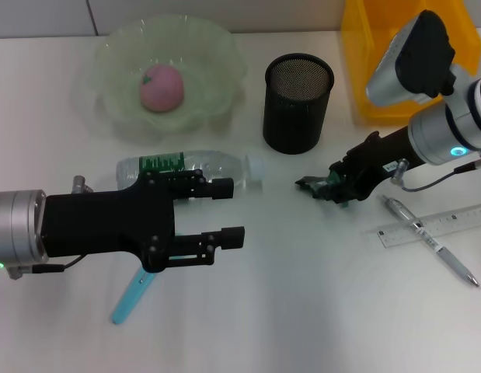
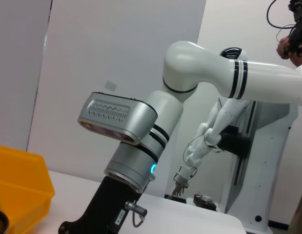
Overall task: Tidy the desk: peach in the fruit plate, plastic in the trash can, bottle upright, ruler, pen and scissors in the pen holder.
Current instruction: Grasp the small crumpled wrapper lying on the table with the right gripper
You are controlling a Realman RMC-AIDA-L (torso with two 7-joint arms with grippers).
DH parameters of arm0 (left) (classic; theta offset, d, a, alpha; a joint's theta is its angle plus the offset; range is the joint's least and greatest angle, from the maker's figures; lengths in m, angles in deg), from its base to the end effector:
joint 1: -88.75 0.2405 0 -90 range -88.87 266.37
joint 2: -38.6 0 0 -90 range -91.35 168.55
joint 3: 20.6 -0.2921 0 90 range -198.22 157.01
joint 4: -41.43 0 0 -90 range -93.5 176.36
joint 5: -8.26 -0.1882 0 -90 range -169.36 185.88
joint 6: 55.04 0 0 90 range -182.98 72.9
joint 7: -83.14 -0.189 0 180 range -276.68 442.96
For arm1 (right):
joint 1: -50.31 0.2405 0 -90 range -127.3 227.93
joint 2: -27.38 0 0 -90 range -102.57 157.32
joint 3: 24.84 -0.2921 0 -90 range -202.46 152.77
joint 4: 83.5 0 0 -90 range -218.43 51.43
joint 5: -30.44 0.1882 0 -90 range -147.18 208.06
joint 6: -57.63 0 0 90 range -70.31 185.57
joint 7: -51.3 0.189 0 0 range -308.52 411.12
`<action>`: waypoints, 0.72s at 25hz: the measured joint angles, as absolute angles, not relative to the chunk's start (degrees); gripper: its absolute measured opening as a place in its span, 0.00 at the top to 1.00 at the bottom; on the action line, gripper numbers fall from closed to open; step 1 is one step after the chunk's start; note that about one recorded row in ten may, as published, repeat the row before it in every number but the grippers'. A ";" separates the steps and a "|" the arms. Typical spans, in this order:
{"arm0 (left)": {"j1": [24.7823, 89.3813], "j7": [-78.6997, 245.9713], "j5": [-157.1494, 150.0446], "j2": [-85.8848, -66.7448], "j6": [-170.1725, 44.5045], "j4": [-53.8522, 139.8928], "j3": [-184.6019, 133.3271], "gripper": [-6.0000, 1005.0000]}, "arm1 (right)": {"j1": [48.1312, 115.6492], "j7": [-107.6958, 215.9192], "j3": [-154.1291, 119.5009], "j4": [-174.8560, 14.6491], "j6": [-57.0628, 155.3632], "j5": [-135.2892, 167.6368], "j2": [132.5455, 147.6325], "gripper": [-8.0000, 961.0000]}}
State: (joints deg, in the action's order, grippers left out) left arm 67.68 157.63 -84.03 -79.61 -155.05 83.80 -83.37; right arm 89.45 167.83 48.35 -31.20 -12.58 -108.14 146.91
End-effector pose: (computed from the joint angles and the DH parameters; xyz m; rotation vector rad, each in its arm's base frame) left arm -0.2235 0.2718 -0.0599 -2.9143 -0.3749 -1.0273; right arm 0.2496 0.3926 -0.0998 -2.7703 0.5971 -0.2924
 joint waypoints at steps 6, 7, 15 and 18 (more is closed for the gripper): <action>67.60 157.55 -84.03 -79.61 -154.25 83.79 -83.64 0.34 | 89.35 167.64 49.38 -31.42 -10.90 -108.13 146.93 0.64; 67.56 157.54 -84.02 -79.61 -154.21 83.79 -83.56 0.34 | 89.20 167.55 49.70 -31.30 -10.66 -108.14 146.94 0.66; 67.56 157.51 -84.03 -79.61 -153.92 83.79 -83.34 0.34 | 88.59 167.31 50.24 -31.26 -10.30 -107.36 146.99 0.82; 67.49 157.49 -84.02 -79.61 -153.60 83.79 -83.34 0.34 | 87.10 166.44 49.95 -29.91 -10.59 -104.51 146.85 0.88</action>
State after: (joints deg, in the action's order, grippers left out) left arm 67.49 157.49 -84.02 -79.61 -153.60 83.79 -83.34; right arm 87.10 166.44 49.95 -29.91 -10.59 -104.51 146.85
